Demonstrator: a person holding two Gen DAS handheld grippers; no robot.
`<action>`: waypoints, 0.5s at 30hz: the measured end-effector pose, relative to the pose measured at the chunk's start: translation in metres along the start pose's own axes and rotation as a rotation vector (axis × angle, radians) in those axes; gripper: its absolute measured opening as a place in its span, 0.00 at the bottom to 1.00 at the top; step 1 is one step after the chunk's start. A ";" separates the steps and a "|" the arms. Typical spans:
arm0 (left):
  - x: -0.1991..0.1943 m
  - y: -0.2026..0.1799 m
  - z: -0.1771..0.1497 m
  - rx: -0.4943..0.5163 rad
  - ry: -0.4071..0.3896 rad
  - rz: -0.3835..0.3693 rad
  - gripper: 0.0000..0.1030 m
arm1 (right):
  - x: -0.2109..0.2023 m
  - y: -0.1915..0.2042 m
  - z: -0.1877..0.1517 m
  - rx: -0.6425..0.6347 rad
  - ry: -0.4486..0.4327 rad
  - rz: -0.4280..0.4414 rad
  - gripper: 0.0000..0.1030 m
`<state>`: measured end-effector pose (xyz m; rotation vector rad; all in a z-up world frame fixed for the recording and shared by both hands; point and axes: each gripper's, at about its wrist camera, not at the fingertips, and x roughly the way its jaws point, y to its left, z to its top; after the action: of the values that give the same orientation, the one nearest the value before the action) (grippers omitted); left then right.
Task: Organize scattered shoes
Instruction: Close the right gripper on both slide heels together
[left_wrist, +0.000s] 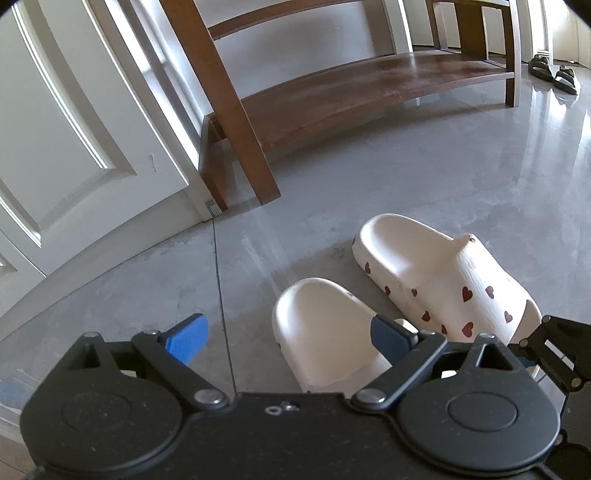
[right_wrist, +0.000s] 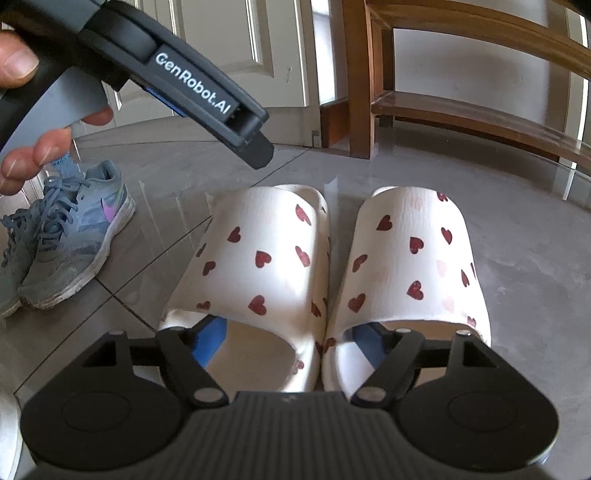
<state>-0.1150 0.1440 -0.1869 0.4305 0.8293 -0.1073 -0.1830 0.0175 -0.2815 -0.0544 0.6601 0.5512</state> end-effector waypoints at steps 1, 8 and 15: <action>0.000 0.000 0.000 0.000 0.000 -0.001 0.93 | 0.001 0.000 0.000 0.000 0.000 -0.002 0.79; 0.002 -0.001 0.000 0.008 0.005 -0.006 0.93 | 0.008 0.004 0.001 -0.009 -0.007 0.003 0.87; 0.005 -0.001 -0.002 0.010 0.016 -0.006 0.93 | 0.016 0.009 0.002 -0.040 -0.022 0.014 0.89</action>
<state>-0.1129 0.1445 -0.1916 0.4383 0.8460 -0.1137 -0.1756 0.0333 -0.2883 -0.0811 0.6284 0.5782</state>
